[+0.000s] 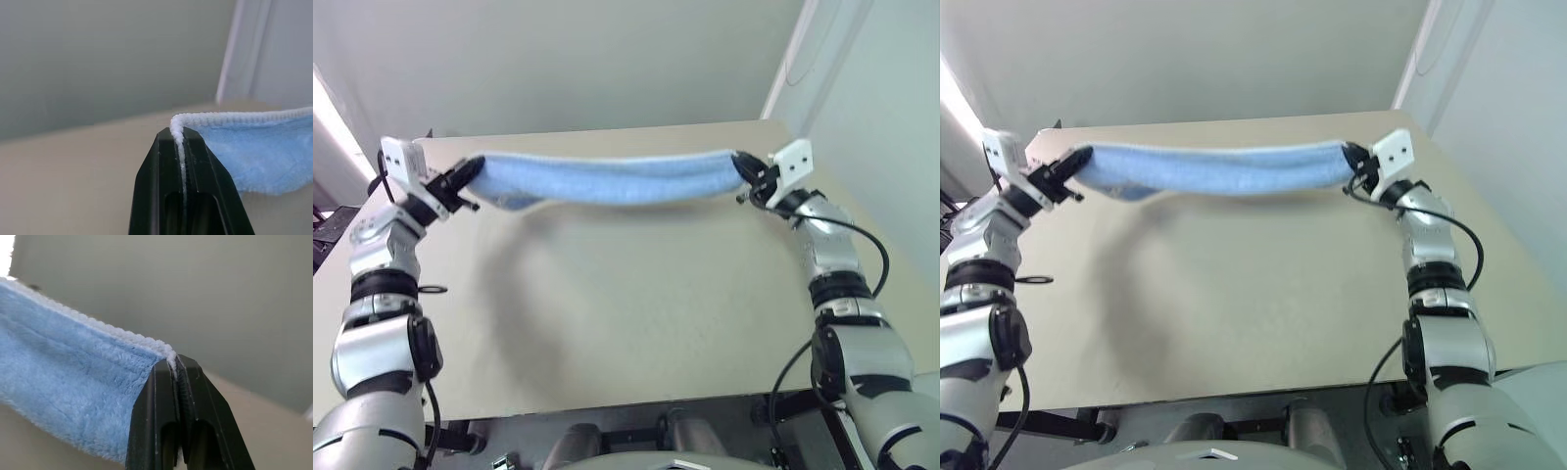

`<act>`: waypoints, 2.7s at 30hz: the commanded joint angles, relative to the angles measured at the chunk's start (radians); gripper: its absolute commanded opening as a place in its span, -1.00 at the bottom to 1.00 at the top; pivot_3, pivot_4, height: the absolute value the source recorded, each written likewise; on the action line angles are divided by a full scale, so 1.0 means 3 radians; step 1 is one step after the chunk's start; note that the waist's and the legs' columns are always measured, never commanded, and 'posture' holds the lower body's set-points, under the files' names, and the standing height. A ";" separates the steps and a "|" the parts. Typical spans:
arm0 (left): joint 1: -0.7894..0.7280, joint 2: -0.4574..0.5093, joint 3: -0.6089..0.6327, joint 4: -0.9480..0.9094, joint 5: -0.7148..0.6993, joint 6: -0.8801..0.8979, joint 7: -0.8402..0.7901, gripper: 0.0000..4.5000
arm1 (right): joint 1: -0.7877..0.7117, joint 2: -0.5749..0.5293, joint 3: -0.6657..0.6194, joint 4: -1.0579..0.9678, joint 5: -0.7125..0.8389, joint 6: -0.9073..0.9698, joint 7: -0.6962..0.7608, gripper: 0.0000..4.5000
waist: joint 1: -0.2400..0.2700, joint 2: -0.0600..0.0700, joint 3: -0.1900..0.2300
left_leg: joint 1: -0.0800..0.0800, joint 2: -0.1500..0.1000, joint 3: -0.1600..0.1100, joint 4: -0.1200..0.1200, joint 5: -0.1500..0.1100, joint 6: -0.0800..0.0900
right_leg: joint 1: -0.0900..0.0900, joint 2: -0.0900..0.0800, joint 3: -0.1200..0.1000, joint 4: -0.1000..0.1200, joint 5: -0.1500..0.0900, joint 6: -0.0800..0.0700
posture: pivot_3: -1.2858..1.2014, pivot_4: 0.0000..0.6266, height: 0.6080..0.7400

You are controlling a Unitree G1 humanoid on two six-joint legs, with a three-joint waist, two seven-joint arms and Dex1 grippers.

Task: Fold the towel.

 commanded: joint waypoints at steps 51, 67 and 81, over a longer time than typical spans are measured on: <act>0.1877 0.0201 -0.0044 -0.1169 -0.0049 0.0715 0.0043 -1.00 | 0.1243 -0.0487 0.0582 -0.1533 -0.0230 0.1540 0.0155 -0.03 | 0.0116 0.0020 0.0016 | 0.0069 0.0066 0.0048 -0.0007 -0.0012 0.0013 | 0.0077 0.0045 -0.0005 -0.0062 0.0014 -0.0018 | 0.03 -1.00 1.00; 0.1783 0.0171 0.0364 -0.1760 -0.0726 0.1404 -0.0175 -0.37 | 0.1030 -0.0611 -0.0348 -0.1902 0.1043 0.3985 0.0218 0.99 | 0.0115 0.0018 0.0014 | 0.0068 0.0066 0.0049 -0.0002 -0.0012 0.0013 | 0.0072 0.0044 -0.0001 -0.0052 0.0015 -0.0019 | 0.03 -1.00 1.00; 0.2181 0.0152 -0.0066 -0.2707 -0.0592 0.1505 -0.0337 -0.37 | 0.1478 -0.1085 -0.0528 -0.1940 0.1946 0.5789 0.0852 0.99 | 0.0105 0.0017 0.0014 | 0.0073 0.0067 0.0062 0.0002 -0.0014 0.0018 | 0.0083 0.0046 0.0005 -0.0055 0.0005 -0.0009 | 0.03 -1.00 1.00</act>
